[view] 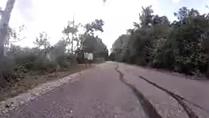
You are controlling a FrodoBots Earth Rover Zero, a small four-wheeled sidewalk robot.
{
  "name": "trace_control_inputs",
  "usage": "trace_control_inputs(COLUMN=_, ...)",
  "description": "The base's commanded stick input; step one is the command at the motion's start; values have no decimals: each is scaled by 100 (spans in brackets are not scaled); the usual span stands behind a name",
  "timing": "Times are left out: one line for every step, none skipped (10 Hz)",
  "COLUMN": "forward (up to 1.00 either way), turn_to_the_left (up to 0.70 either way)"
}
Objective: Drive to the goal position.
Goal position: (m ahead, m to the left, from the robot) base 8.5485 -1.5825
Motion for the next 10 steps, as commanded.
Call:
trace_control_inputs(forward=100, turn_to_the_left=0)
trace_control_inputs(forward=100, turn_to_the_left=0)
trace_control_inputs(forward=100, turn_to_the_left=0)
trace_control_inputs(forward=100, turn_to_the_left=0)
trace_control_inputs(forward=100, turn_to_the_left=0)
trace_control_inputs(forward=100, turn_to_the_left=0)
trace_control_inputs(forward=100, turn_to_the_left=0)
trace_control_inputs(forward=100, turn_to_the_left=0)
trace_control_inputs(forward=100, turn_to_the_left=0)
trace_control_inputs(forward=100, turn_to_the_left=0)
